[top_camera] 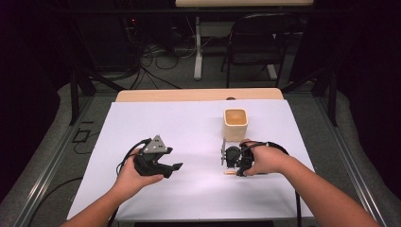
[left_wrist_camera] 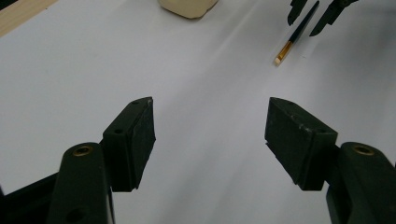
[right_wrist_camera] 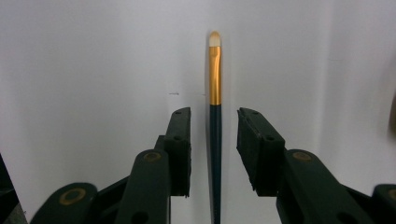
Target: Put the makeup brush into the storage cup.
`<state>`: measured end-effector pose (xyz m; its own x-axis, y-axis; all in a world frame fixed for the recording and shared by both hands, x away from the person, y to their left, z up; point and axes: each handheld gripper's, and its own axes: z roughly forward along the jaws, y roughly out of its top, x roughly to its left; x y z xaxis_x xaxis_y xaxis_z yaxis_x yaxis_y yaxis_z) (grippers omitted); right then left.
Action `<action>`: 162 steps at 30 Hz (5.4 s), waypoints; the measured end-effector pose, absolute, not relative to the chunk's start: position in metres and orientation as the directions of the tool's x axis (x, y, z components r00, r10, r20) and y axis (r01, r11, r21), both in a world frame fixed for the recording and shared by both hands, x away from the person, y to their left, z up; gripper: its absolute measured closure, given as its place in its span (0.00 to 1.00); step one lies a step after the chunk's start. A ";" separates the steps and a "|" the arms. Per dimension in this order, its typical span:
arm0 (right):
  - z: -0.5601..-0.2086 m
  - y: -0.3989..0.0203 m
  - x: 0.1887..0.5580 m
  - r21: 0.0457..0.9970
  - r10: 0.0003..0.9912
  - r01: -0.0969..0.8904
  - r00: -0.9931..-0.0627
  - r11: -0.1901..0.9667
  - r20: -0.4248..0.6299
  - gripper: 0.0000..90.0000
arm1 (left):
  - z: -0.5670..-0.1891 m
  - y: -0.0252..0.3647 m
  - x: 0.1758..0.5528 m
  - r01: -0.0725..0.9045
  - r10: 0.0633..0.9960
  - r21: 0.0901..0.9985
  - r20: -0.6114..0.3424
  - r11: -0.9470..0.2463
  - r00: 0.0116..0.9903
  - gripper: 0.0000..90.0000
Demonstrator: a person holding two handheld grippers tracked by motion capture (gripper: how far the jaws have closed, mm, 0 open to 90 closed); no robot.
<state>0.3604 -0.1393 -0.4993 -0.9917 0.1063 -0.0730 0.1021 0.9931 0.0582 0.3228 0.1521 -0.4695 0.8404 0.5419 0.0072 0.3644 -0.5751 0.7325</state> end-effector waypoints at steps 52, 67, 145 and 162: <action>-0.524 -0.124 0.369 0.019 0.099 0.098 -0.994 0.995 -0.050 0.92 | -0.470 0.153 0.324 0.366 0.541 0.732 0.004 -0.574 0.841 0.37; -0.526 -0.123 0.369 -0.001 0.096 0.097 -0.995 0.995 -0.040 0.93 | -0.471 0.153 0.324 0.365 0.541 0.732 0.006 -0.575 0.841 0.37; -0.442 -0.154 0.360 0.403 0.234 0.190 -0.970 0.895 -0.062 0.94 | -0.468 0.151 0.323 0.366 0.549 0.753 -0.007 -0.547 0.836 0.39; -0.434 -0.166 0.361 0.548 0.299 0.244 -0.954 0.800 -0.013 0.94 | -0.467 0.148 0.321 0.360 0.550 0.769 -0.015 -0.527 0.835 0.41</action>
